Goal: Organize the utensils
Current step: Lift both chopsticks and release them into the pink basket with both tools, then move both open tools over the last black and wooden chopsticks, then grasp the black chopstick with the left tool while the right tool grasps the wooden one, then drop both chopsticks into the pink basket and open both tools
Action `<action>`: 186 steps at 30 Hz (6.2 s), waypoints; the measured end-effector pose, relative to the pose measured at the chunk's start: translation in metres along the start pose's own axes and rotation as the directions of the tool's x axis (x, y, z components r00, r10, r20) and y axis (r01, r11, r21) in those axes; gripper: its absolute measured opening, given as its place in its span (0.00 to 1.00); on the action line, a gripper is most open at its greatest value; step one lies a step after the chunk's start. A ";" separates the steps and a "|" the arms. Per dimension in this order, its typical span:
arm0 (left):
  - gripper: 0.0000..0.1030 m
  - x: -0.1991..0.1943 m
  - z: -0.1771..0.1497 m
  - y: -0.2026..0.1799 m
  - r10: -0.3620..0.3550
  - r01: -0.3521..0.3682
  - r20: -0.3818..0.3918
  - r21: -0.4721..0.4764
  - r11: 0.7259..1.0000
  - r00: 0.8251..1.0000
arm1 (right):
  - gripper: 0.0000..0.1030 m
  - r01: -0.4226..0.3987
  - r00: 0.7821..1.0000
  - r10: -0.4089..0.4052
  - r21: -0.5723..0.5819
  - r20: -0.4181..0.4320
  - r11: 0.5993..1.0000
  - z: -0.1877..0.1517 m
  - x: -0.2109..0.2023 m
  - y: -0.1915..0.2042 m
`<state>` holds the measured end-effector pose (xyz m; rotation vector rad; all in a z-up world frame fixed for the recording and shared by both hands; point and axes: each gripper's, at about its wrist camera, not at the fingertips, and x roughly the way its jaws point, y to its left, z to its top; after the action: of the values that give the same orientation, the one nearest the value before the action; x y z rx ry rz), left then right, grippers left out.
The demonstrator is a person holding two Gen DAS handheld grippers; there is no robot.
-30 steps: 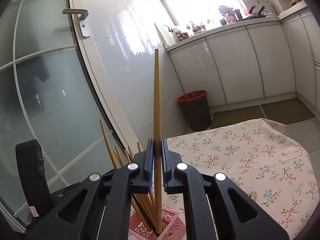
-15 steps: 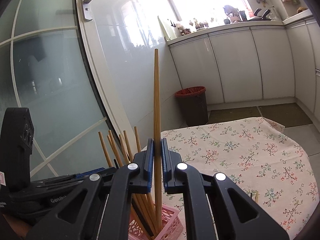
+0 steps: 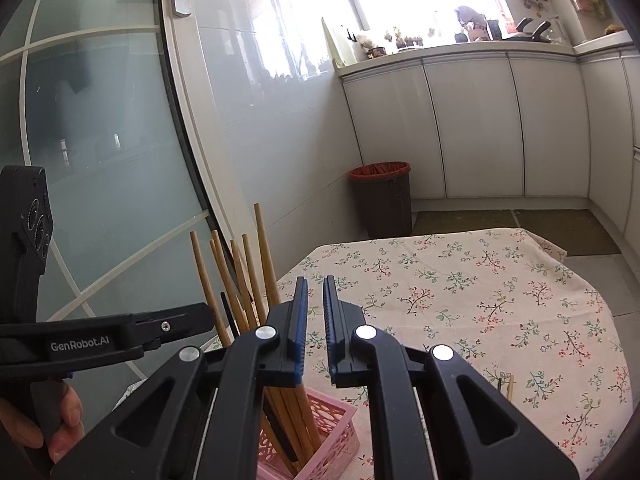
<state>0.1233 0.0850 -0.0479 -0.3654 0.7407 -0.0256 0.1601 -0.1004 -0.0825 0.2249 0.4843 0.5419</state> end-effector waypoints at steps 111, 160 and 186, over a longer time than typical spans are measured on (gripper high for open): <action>0.04 -0.065 -0.026 -0.088 -0.177 0.156 0.055 0.270 0.950 0.983 | 0.07 0.384 0.674 -0.250 0.041 -0.695 0.922 -0.079 0.040 -0.132; 0.05 -0.002 -0.028 -0.033 -0.024 0.053 -0.136 0.218 0.974 0.990 | 0.07 0.016 0.973 -0.038 0.098 0.228 0.995 0.009 -0.017 -0.009; 0.20 -0.017 -0.012 -0.010 -0.052 0.061 -0.086 0.111 0.992 0.995 | 0.15 0.115 0.992 -0.114 -0.013 0.059 0.993 -0.021 0.010 0.006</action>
<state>0.1042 0.0749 -0.0415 -0.2780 0.8075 -0.1362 0.1545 -0.0878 -0.1030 0.1955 0.4333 0.4259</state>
